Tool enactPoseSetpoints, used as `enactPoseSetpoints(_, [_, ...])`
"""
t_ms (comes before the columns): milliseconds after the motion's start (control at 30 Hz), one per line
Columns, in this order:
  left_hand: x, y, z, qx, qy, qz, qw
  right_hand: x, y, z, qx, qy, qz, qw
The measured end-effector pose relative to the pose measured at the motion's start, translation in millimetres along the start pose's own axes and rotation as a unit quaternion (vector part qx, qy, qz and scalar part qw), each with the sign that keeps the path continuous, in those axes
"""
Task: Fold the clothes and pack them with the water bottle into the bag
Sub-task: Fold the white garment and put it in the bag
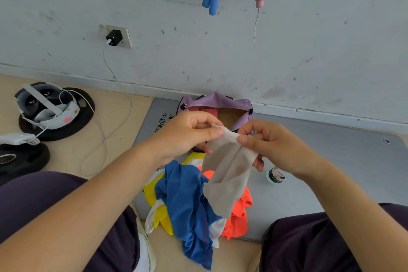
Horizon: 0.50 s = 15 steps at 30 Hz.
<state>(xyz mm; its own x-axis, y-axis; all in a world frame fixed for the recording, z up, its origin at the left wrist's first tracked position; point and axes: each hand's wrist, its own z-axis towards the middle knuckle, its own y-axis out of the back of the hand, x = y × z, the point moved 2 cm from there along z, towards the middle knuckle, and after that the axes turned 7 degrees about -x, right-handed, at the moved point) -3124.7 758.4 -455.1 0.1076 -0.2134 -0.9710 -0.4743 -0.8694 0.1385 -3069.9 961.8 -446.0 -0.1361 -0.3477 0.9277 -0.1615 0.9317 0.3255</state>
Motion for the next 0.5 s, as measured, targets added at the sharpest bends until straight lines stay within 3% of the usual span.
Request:
enactPoseSetpoints(167, [3.1,-0.3,2.1,-0.056,0.023,-0.051,0.997,1.2,-1.0,-1.1,0.0,0.007,0.034,0.999])
enactPoseSetpoints(367, [5.5,2.0,3.4,-0.09,0.043,-0.099,0.99,9.3,-4.0,-4.9,0.083,0.02,0.062,0.994])
enactPoseSetpoints(500, [4.7,-1.2,2.3,-0.067,0.041,-0.115,0.99,6.5,-5.2,-3.3,0.029,0.02,-0.009,0.999])
